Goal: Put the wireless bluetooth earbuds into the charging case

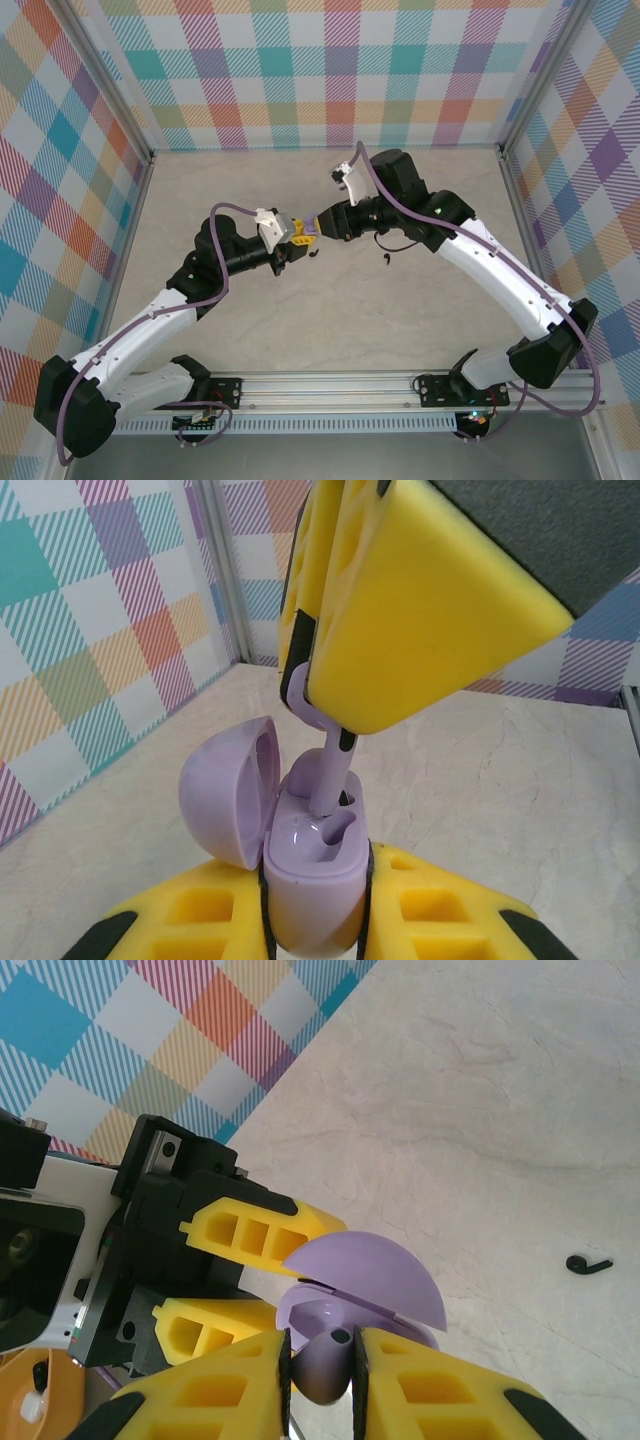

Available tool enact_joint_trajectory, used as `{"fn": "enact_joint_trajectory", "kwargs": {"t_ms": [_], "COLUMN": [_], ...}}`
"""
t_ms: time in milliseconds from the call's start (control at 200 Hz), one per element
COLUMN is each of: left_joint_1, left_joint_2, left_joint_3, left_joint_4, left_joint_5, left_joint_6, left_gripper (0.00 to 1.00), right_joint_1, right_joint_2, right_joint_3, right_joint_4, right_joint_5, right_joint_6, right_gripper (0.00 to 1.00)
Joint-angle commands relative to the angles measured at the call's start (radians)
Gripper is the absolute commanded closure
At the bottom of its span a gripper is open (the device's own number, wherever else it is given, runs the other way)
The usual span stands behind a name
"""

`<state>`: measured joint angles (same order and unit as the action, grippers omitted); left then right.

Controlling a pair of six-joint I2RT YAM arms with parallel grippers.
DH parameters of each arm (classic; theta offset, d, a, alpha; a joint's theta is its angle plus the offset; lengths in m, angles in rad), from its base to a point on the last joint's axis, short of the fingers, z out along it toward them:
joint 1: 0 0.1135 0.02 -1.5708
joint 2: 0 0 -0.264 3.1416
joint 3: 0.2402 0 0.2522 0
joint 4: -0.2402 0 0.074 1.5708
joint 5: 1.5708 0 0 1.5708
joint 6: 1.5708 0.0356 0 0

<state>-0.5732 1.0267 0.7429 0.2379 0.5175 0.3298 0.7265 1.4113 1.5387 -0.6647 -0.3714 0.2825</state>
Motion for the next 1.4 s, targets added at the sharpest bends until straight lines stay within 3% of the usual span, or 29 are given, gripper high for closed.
{"fn": "enact_joint_trajectory", "kwargs": {"t_ms": [0,545,1395], "left_joint_1": [-0.012,-0.013,-0.012], "left_joint_2": [-0.014,-0.012,0.001], "left_joint_3": [0.033,0.044,0.048], "left_joint_4": [0.021,0.021,0.017], "left_joint_5": [-0.011,0.016,0.052], "left_joint_6": [-0.006,-0.012,-0.027], "left_gripper": [0.90,0.90,0.90], "right_joint_1": [0.004,0.004,0.005], "right_joint_2": [0.006,0.032,0.057], "right_joint_3": [0.036,0.052,0.075], "right_joint_4": [-0.024,-0.040,-0.085], "right_joint_5": [-0.012,-0.019,0.037], "right_joint_6": [-0.022,-0.026,-0.036], "right_gripper": [0.76,0.75,0.66]}}
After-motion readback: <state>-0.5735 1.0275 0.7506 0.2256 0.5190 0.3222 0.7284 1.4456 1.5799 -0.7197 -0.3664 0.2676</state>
